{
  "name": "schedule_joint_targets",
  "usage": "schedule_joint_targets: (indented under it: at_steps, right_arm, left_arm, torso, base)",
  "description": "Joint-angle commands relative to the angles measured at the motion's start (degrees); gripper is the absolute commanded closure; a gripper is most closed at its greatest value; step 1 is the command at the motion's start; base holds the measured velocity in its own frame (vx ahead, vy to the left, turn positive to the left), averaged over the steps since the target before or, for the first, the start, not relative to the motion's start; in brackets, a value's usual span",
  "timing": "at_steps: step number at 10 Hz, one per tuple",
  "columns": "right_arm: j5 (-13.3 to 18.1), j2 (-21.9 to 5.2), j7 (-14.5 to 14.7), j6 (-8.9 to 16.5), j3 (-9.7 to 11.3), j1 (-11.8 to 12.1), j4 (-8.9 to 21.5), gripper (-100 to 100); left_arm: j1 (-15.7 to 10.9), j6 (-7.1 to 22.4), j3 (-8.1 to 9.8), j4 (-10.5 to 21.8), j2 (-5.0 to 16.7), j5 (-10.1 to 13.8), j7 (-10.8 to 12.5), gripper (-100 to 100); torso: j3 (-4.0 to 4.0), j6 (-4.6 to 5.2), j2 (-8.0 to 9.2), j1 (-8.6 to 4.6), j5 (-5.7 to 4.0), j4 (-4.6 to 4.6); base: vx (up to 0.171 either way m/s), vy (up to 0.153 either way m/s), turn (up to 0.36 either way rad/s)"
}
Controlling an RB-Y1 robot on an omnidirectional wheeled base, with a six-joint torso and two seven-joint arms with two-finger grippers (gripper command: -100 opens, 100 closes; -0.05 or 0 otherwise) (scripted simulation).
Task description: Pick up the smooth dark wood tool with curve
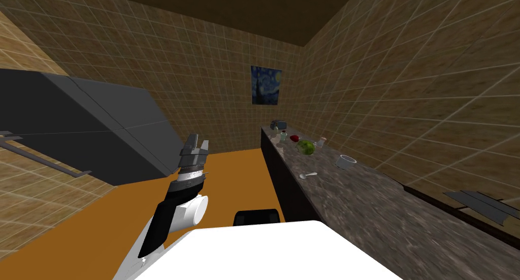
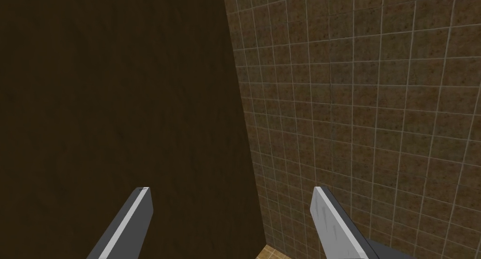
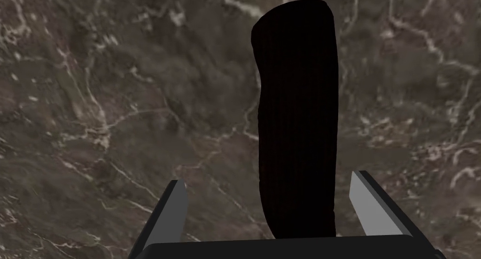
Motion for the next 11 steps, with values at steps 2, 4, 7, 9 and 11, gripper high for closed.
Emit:
schedule_joint_targets:
  at_steps: [2,4,7,9,11]
  right_arm:
    - [1.27,3.74,1.9,-1.99,1.68,-2.26,3.93,-100]
    - [2.08,6.35,3.47,-3.59,2.78,-3.62,6.7,-100]
    - [2.49,6.32,2.76,-3.93,3.19,-4.72,8.03,100]
    - [2.49,6.29,2.78,-3.94,3.18,-4.73,8.06,100]
    - [2.49,6.29,2.77,-3.93,3.18,-4.73,8.06,0]
  left_arm:
    - [0.0,0.0,0.0,0.0,0.0,0.0,0.0,0]
    - [0.0,0.0,0.0,0.0,0.0,0.0,0.0,0]
    - [-0.01,0.0,0.0,0.0,0.0,0.0,0.0,0]
    - [-0.01,0.0,0.0,0.0,0.0,0.0,0.0,0]
    - [-0.01,0.0,0.0,0.0,0.0,0.0,0.0,0]
  torso:
    - [0.07,-0.01,0.13,-0.02,-0.01,0.03]
    - [0.07,-0.01,0.12,-0.02,-0.02,0.03]
    - [0.13,-0.03,0.23,-0.01,0.0,0.05]
    - [0.18,-0.01,0.31,-0.04,-0.02,0.08]
    - [0.19,-0.01,0.33,-0.04,-0.02,0.08]
  base:
    - [0.046,-0.004,0.018]
    - [0.075,-0.002,0.033]
    - [0.018,0.0,0.002]
    - [0.0,0.0,0.0]
    - [0.0,0.0,0.0]
